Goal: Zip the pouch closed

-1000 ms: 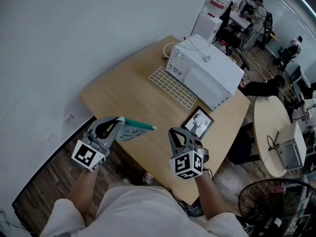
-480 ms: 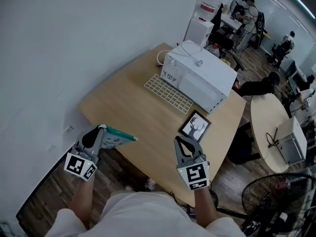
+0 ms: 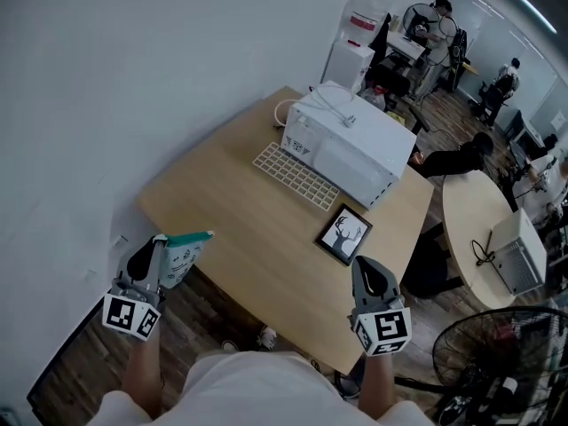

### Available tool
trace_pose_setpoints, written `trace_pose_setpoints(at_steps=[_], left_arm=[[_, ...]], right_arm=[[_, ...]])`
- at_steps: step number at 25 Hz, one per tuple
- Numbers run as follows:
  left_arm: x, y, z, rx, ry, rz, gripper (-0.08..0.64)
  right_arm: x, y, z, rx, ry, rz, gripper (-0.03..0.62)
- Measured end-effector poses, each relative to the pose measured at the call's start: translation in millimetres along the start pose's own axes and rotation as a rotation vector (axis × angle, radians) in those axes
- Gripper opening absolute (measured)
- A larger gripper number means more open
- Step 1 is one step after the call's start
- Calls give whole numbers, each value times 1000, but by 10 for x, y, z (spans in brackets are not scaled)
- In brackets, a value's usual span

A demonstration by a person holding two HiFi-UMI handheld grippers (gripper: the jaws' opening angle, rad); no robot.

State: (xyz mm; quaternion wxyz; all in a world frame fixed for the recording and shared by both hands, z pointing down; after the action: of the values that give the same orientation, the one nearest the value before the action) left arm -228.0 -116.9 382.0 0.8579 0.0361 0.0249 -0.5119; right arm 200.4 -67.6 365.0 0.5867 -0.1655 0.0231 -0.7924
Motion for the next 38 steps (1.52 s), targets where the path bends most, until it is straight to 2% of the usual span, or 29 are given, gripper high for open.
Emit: trace_pose_setpoints(at_steps=[6,12,22,38], left_arm=[[-253,-145,105,-9,-42,-73,18],[-399,-211,93,-11,-43,-113,18],[-339,-147,-61,-4,5,-109,18],[-256,-49,-85,-3,19,-95,18]], right_arm=[[-270,314,174,90,-31,113,2],[-371,393,161,110,-16,147,2],[-271,344,70,114,22,114,2],[-137,351,127,142,35,107,2]])
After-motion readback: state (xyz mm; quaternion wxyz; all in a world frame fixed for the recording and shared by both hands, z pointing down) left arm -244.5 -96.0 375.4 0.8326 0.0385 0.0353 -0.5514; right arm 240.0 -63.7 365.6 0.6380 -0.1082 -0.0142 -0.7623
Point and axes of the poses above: the fingertips, and each gripper's own axes: x forward along the fingers, y to its right, z out of its underside, the point moved 5 cm from there along -x, backward along the fingers, and after that the axes turned 2 degrees about -y, right-handed, at the moved point
